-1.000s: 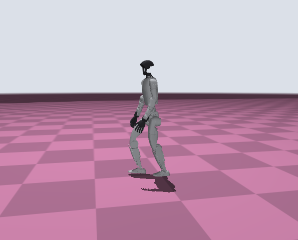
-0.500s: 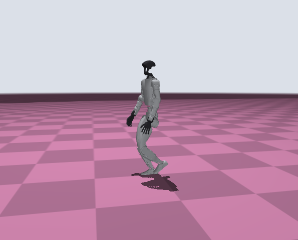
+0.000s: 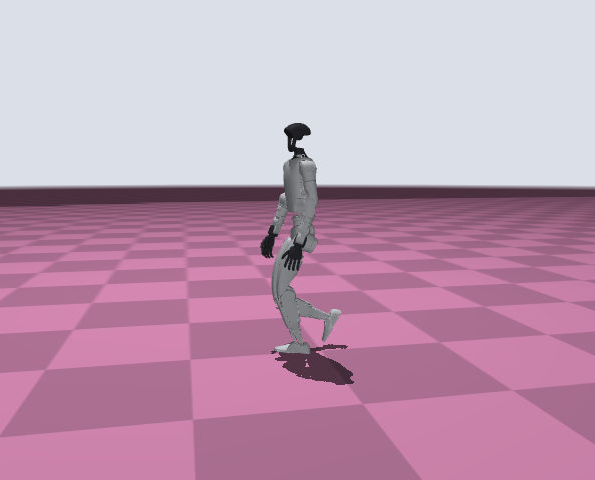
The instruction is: Walk
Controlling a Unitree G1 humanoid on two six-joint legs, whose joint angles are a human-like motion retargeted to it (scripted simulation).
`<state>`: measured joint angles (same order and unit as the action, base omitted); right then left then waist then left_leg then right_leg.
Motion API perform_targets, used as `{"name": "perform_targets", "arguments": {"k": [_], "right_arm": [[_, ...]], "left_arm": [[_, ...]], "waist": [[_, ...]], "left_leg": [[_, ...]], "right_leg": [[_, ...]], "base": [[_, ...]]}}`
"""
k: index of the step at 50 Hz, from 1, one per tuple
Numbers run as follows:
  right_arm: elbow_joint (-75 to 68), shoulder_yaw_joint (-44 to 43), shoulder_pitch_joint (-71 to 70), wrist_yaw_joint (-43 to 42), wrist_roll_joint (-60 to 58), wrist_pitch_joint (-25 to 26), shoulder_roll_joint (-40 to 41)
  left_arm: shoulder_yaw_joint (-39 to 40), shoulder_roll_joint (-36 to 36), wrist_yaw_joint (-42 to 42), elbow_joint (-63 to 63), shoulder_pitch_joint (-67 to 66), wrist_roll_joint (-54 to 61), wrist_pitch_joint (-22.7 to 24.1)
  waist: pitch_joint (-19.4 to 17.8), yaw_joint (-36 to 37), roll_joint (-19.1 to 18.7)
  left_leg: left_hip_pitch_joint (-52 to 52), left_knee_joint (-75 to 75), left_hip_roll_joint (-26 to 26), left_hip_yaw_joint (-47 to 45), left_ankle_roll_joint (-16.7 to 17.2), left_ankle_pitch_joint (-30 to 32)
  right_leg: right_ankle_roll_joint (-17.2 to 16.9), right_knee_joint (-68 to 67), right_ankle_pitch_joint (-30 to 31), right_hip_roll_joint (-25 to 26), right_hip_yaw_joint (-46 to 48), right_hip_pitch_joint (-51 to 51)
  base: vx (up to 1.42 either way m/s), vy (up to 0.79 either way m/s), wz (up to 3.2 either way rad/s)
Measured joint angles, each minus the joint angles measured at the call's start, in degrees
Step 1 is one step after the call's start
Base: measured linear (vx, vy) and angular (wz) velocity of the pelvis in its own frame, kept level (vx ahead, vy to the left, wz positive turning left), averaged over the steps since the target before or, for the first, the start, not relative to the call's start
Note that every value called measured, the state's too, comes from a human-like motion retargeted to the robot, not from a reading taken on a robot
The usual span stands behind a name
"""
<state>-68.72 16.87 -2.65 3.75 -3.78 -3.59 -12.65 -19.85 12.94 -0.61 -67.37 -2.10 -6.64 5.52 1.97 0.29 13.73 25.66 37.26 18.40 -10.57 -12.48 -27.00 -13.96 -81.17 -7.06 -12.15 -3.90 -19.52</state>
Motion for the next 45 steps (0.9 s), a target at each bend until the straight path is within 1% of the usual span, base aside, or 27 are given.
{"name": "perform_targets", "arguments": {"k": [2, 5, 7, 9, 11, 15, 17, 20, 23, 25, 27, 30, 32, 33, 35, 38, 40, 42, 45], "right_arm": [[-0.18, 0.20, -1.18, 0.67, -0.62, 0.46, -0.32], [0.20, 0.71, -1.71, 0.53, -1.19, 0.69, -0.67], [0.53, 0.87, -1.90, 0.05, -1.24, 0.73, -0.81], [0.75, 0.82, -2.07, -0.33, -1.06, 0.70, -0.88], [0.86, 0.62, -2.18, -0.57, -0.74, 0.69, -0.92], [0.73, -0.01, -2.27, -0.63, -0.47, 0.73, -0.96], [0.44, 0.03, -1.70, -0.58, -0.59, 0.75, -0.82], [-0.54, -0.01, -1.47, -0.11, -0.51, 0.93, -0.67], [-1.58, -0.12, -1.17, 0.13, 0.27, 0.95, -0.54], [-2.09, -0.25, -0.72, 0.05, 1.09, 0.89, -0.66], [-2.12, -0.39, -0.21, -0.24, 2.00, 0.77, -0.98], [-0.73, -0.37, 0.32, -0.77, 2.97, 0.73, -1.60], [0.70, -0.41, 0.17, -1.49, 2.77, 0.72, -2.14], [1.33, -0.38, -0.15, -1.94, 2.65, 0.68, -2.43], [2.39, -0.35, -1.05, -2.85, 2.43, 0.60, -2.90], [3.71, -0.24, -2.49, -3.88, 2.46, 0.22, -3.27], [4.61, -0.29, -3.16, -4.37, 2.77, -0.17, -3.39], [5.48, -0.42, -3.55, -4.63, 3.19, -0.67, -3.52], [6.39, -0.76, -3.70, -4.69, 3.11, -1.53, -3.73]], "left_arm": [[-0.01, 0.78, 0.01, 0.44, 2.30, -0.19, -0.40], [0.00, 1.60, -0.88, 1.53, 4.97, 0.04, -0.73], [0.31, 2.08, -1.81, 2.62, 6.63, 0.82, -0.69], [0.68, 2.51, -2.70, 3.92, 8.18, 1.75, -0.39], [1.06, 2.84, -3.35, 5.14, 9.53, 2.54, 0.13], [1.63, 3.06, -3.78, 6.73, 11.20, 3.19, 1.31], [1.46, 2.84, -3.93, 7.15, 10.99, 3.02, 1.67], [1.11, 2.45, -3.43, 7.26, 10.61, 2.69, 1.84], [0.87, 1.47, -2.51, 6.02, 8.31, 2.65, 1.62], [0.76, 0.81, -1.77, 4.67, 6.17, 2.60, 1.39], [0.71, 0.25, -0.91, 3.12, 3.78, 2.39, 1.13], [0.49, -0.36, 0.56, 1.17, 0.77, 1.32, 0.56], [0.10, -0.42, 1.20, 0.56, -0.23, 0.43, -0.05], [-0.10, -0.35, 1.49, 0.39, -0.41, 0.06, -0.34], [-0.48, -0.12, 1.97, 0.28, -0.51, -0.47, -0.72], [-0.52, 0.24, 2.25, 0.65, -0.58, -0.63, -0.66], [-0.34, 0.34, 2.39, 1.02, -0.75, -0.39, -0.26], [-0.09, 0.32, 2.52, 1.29, -0.90, -0.15, 0.27], [0.26, 0.03, 2.57, 1.22, -1.06, 0.05, 0.99]], "waist": [[-0.55, -0.19, -1.00], [-1.48, -0.97, -2.50], [-2.10, -1.56, -3.60], [-2.61, -1.97, -4.75], [-2.80, -2.15, -5.99], [-2.05, -1.58, -8.56], [-1.89, -1.38, -8.34], [-1.49, -1.01, -8.95], [-1.63, -0.87, -9.96], [-1.70, -0.90, -10.77], [-1.58, -0.92, -11.91], [-0.79, -0.38, -14.53], [-0.45, 0.45, -14.94], [-0.43, 0.91, -14.78], [-0.59, 1.88, -14.00], [-1.08, 3.14, -12.26], [-1.46, 3.81, -11.24], [-1.75, 4.11, -10.36], [-1.55, 3.94, -9.26]], "left_leg": [[-4.07, -3.27, -0.35, 0.76, 0.14, -0.38], [-10.11, -6.84, -0.90, 2.08, 1.05, -1.23], [-13.86, -9.11, -1.50, 2.98, 1.82, -1.69], [-17.33, -11.47, -2.24, 3.81, 2.50, -2.06], [-20.44, -13.96, -3.25, 4.51, 3.08, -2.30], [-24.28, -17.40, -6.23, 4.58, 3.97, -3.31], [-24.97, -15.31, -6.26, 4.37, 4.07, -5.21], [-26.26, -11.56, -7.22, 5.12, 4.46, -7.84], [-27.44, -4.85, -8.94, 6.12, 5.80, -9.04], [-27.45, 1.72, -10.68, 6.50, 7.20, -8.42], [-25.64, 11.18, -13.53, 6.38, 9.15, -5.27], [-18.62, 29.08, -20.06, 5.92, 11.90, 3.14], [-12.77, 38.49, -23.63, 5.11, 11.19, 6.55], [-9.73, 42.18, -25.15, 4.59, 10.16, 6.78], [-3.71, 47.12, -27.36, 3.51, 7.64, 5.01], [4.36, 46.43, -27.78, 2.10, 4.98, 0.73], [8.51, 41.67, -26.77, 1.22, 4.40, -1.42], [11.22, 33.63, -24.93, 0.22, 4.69, -2.18], [13.22, 17.49, -20.81, -0.98, 6.34, -1.22]], "right_leg": [[2.93, -2.81, -2.66, -1.46, 0.93, -4.93], [6.48, -1.86, -9.63, -2.85, 2.80, -10.91], [7.46, 3.29, -12.88, -2.61, 4.29, -13.99], [7.34, 11.01, -14.18, -1.49, 5.64, -16.28], [6.20, 20.86, -13.72, 0.69, 6.47, -17.71], [3.28, 43.68, -10.72, 6.60, 6.85, -18.02], [2.75, 45.80, -11.20, 7.22, 6.35, -18.92], [3.08, 45.63, -9.89, 8.69, 6.81, -18.47], [4.12, 40.58, -8.41, 10.43, 7.32, -16.95], [4.97, 36.81, -7.71, 11.89, 7.54, -15.61], [6.22, 34.26, -7.70, 13.96, 8.02, -13.93], [9.09, 33.85, -9.15, 18.23, 9.48, -11.46], [10.82, 34.25, -11.30, 19.71, 9.61, -10.01], [11.43, 34.67, -12.37, 20.05, 9.46, -9.16], [12.23, 35.77, -14.32, 20.18, 8.90, -7.22], [12.36, 37.90, -16.63, 19.60, 7.59, -3.67], [12.18, 39.18, -18.03, 19.08, 6.67, -1.12], [11.84, 40.51, -19.19, 18.25, 5.89, 1.53], [11.25, 42.55, -20.79, 16.31, 5.27, 5.27]], "base": [[0.05, 0.02, -0.29], [0.05, 0.00, -0.19], [0.05, -0.02, -0.06], [0.00, 0.00, 0.00], [0.00, 0.00, 0.00], [0.00, 0.00, 0.00], [0.00, 0.00, 0.00], [0.00, 0.00, 0.00], [0.03, -0.01, -0.09], [0.00, 0.00, 0.00], [0.00, 0.00, 0.00], [-0.01, -0.03, -0.12], [-0.02, -0.05, -0.15], [-0.02, -0.05, -0.09], [-0.01, -0.03, -0.03], [0.00, 0.00, 0.00], [0.00, 0.00, 0.00], [0.00, 0.00, 0.00], [0.00, 0.00, 0.00]]}}
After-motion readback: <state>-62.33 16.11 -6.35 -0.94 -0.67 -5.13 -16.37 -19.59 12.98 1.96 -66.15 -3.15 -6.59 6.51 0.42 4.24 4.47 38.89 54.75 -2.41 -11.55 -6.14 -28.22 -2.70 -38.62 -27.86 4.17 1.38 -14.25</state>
